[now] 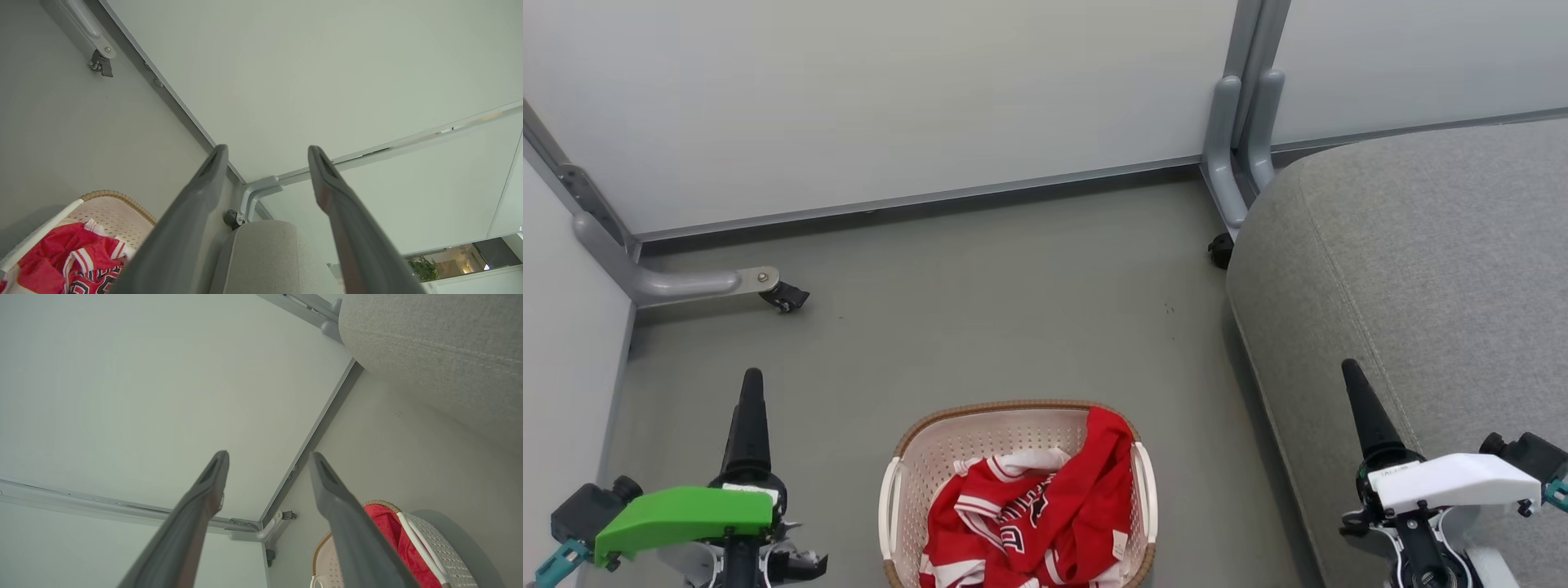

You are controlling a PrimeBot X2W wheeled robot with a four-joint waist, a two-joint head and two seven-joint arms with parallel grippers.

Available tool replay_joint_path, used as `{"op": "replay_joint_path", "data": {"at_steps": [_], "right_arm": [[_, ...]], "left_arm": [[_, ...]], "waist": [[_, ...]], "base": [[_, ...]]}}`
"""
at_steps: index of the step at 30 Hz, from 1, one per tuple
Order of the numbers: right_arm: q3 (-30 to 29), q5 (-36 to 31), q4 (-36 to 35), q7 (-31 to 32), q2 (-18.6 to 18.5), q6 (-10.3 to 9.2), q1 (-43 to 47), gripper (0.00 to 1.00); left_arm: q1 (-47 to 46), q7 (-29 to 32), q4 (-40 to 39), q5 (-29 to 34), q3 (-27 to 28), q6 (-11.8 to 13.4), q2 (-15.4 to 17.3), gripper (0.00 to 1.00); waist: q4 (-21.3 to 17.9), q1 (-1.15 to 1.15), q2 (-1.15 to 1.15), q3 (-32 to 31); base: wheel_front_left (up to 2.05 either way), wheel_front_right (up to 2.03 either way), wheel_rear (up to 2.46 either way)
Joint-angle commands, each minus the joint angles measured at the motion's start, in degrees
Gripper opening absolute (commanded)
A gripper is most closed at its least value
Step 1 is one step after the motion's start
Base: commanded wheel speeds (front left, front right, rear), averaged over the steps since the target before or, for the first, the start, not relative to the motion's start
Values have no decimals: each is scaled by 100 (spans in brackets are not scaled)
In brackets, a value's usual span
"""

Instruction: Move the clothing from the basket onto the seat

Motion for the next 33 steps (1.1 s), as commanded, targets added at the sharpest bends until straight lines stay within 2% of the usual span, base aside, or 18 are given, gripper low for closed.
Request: {"op": "replay_joint_path", "data": {"at_steps": [1, 17, 33], "right_arm": [[52, -281, -122, -75, -42, 2, -171, 100], [357, -1918, -303, -399, -54, 2, -240, 100], [526, -3184, -262, -680, -63, 3, -231, 100]], "left_arm": [[-184, -74, -132, 310, -47, 62, 38, 100], [-206, -394, -226, 2118, -458, 339, 50, 100], [-199, -672, -190, 3458, -724, 479, 59, 100]], "waist": [[4, 0, 0, 1], [61, 0, 0, 17], [103, 0, 0, 17]], "base": [[0, 0, 0], [0, 0, 0], [0, 0, 0]]}}
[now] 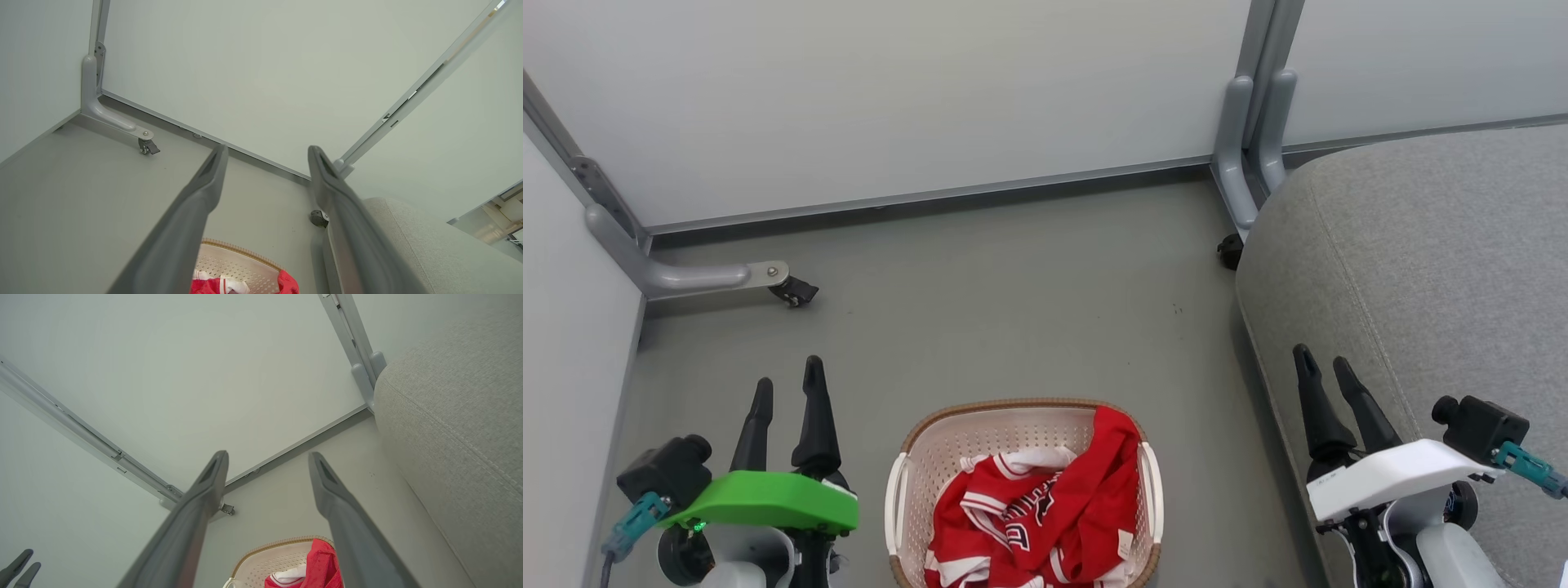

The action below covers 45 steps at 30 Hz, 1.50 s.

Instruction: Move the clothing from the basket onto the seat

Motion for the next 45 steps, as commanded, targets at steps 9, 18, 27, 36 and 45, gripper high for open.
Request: {"op": "replay_joint_path", "data": {"at_steps": [9, 18, 27, 36, 45], "right_arm": [[37, -792, 45, -193, -42, 2, -153, 100], [36, -1442, 96, -312, -46, 3, -166, 100], [43, -2012, 158, -437, -49, 3, -202, 100], [49, -2521, 198, -546, -53, 3, -226, 100], [31, -2954, 263, -648, -57, 2, -223, 100]], "left_arm": [[-160, -180, 23, 769, -123, 73, 48, 100], [-159, -302, 6, 1286, -185, 104, 52, 100], [-163, -428, -24, 1791, -248, 139, 57, 100], [-161, -535, -16, 2223, -313, 170, 60, 100], [-168, -634, 41, 2589, -367, 183, 62, 100]], "waist": [[39, 0, 0, 9], [72, 0, 0, 1], [99, 0, 0, 5], [118, 0, 0, 7], [146, 0, 0, -1]], "base": [[0, 0, 0], [0, 0, 0], [0, 0, 0], [0, 0, 0], [0, 0, 0]]}}
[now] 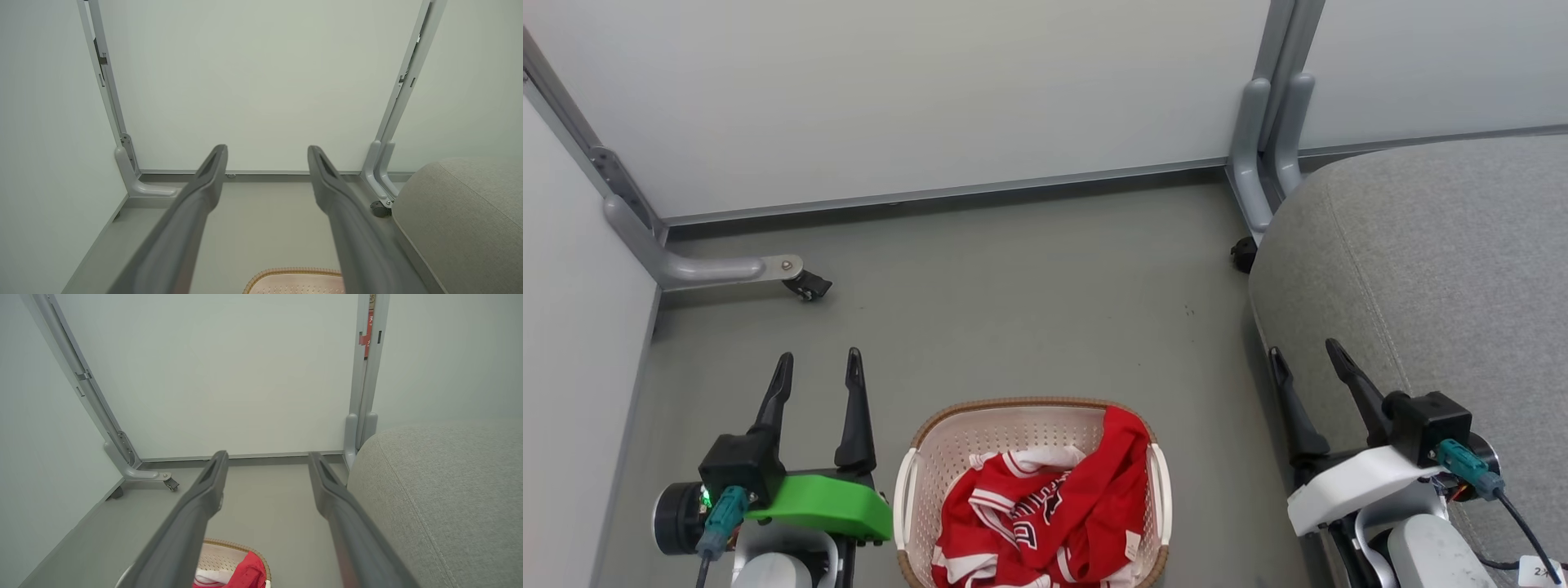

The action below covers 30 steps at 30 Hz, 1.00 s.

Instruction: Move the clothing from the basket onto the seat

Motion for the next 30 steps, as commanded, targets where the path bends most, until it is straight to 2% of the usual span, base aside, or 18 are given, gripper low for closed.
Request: {"op": "replay_joint_path", "data": {"at_steps": [1, 19, 30], "right_arm": [[-9, -136, 11, -49, -34, 0, -61, 100], [46, -858, 208, -235, -40, 0, -124, 100], [44, -779, 266, -232, -40, -1, -135, 100]], "left_arm": [[-105, -50, 1, 162, -15, 24, 40, 100], [-117, -232, 86, 682, -142, 13, 45, 100], [-120, -225, 136, 500, -128, -15, 45, 100]], "waist": [[4, 0, 0, -1], [59, 0, 0, 19], [55, 0, 0, 31]], "base": [[0, 0, 0], [0, 0, 0], [0, 0, 0]]}}
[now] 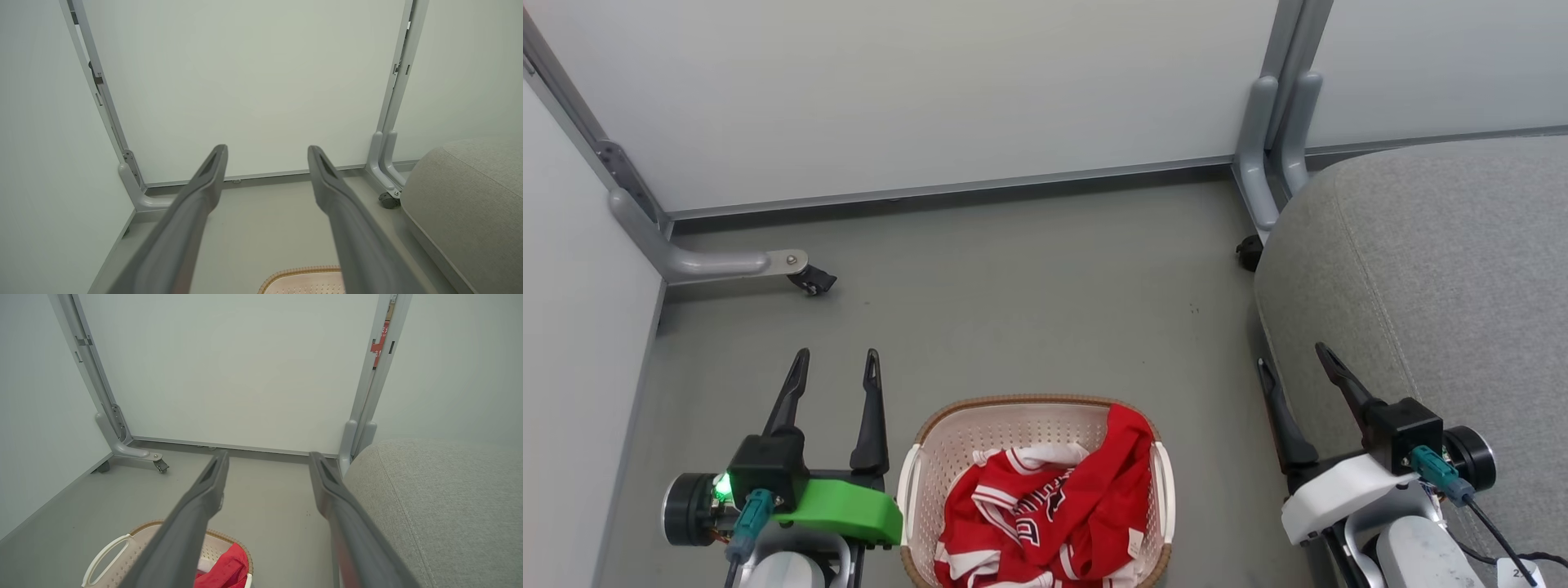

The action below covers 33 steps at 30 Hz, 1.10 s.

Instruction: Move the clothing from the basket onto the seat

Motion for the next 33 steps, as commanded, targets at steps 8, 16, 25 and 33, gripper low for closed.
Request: {"op": "replay_joint_path", "data": {"at_steps": [8, 16, 25, 33], "right_arm": [[32, 38, -66, -28, -31, -2, -169, 100], [18, 65, -266, -27, -30, -2, -439, 100], [104, 156, -500, -28, -28, -2, -871, 100], [246, 276, -699, -27, -24, -2, -1336, 100]], "left_arm": [[-193, -22, 62, -49, 22, -71, 35, 100], [-593, -14, 358, 77, -20, -341, 42, 100], [-1348, -14, 854, 298, -135, -572, 175, 100], [-2021, -15, 1524, 419, -510, -680, 372, 100]], "waist": [[-92, 0, 0, 164], [-466, 0, 0, 626], [-1033, 0, 0, 1421], [-1509, 0, 0, 2125]], "base": [[0, 0, 0], [0, 0, 0], [0, 0, 0], [0, 0, 0]]}}
